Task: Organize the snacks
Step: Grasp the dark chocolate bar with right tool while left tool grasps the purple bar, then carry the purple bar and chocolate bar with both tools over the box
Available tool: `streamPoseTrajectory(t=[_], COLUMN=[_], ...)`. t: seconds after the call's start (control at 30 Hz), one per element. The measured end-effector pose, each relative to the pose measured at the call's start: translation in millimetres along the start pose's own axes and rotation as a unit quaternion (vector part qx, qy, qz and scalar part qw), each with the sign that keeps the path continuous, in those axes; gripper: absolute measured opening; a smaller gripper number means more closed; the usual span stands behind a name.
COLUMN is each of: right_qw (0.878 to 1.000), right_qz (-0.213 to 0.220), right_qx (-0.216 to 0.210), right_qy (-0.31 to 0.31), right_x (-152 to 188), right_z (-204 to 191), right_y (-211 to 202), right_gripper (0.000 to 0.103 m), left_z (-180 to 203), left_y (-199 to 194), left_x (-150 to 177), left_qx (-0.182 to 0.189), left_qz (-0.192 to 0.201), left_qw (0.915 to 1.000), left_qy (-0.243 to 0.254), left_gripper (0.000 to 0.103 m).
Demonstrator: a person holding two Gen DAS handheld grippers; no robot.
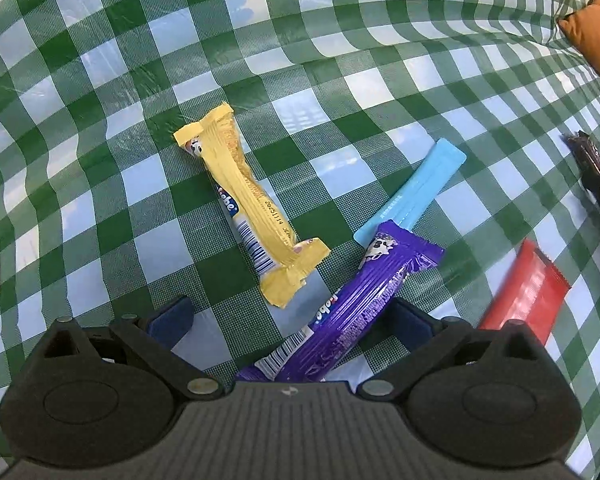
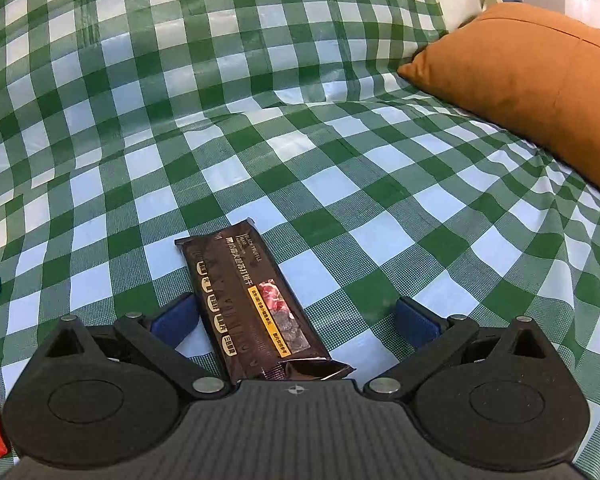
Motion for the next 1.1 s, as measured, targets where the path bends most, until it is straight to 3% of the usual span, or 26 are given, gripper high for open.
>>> streamPoseTrajectory(t=[0.47, 0.5, 0.53, 0.57, 0.6, 0.63, 0.67, 0.87, 1.1], right_qw=[1.000, 1.000, 1.000, 1.000, 0.999, 0.999, 0.999, 0.999, 0.998], right_qz=[-0.005, -0.013, -0.019, -0.019, -0.013, -0.012, -0.017, -0.008, 0.011], right_qx=[-0.001, -0.001, -0.003, -0.014, -0.021, -0.017, -0.012, -0.003, -0.055], right_qy=[-0.005, -0.007, -0.009, -0.011, -0.025, -0.040, -0.049, -0.031, -0.002], right_x=[-2, -4, -6, -8, -10, -11, -12, -11, 6], right_z=[0, 0, 0, -3, -7, -12, -16, -21, -34], right_y=[-1, -1, -2, -5, -10, -13, -16, -50, -168], right_gripper=[0.103, 0.102, 0.096, 0.075, 0.062, 0.044, 0.042, 0.042, 0.042], left_z=[2, 3, 4, 4, 4, 1, -1, -7, -27], left_y=[-4, -6, -12, -19, -24, -32, -39, -88, -190], left_x=[1, 0, -3, -6, -10, -13, -14, 5, 61], left_qx=[-0.005, -0.012, -0.010, -0.002, 0.007, 0.016, 0.025, 0.028, 0.052], left_qz=[-0.011, -0.015, -0.013, -0.005, -0.004, 0.001, 0.009, 0.039, 0.072], left_qw=[0.9999, 0.9998, 0.9998, 0.9999, 0.9997, 0.9992, 0.9986, 0.9984, 0.9949], left_qy=[-0.006, -0.008, -0.010, -0.016, -0.022, -0.036, -0.045, -0.029, -0.048], left_gripper=[0.103, 0.096, 0.065, 0.040, 0.020, 0.018, 0.017, 0.016, 0.016])
Point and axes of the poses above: each gripper's, at about its wrist camera, not at the fingertips, and y roughly the way its jaws point, z to its right, x to its underside, the point moved 3 cm from there along y, roughly the way its jaws point, and after that the axes turned 3 degrees about -y, right-handed, at the moved point
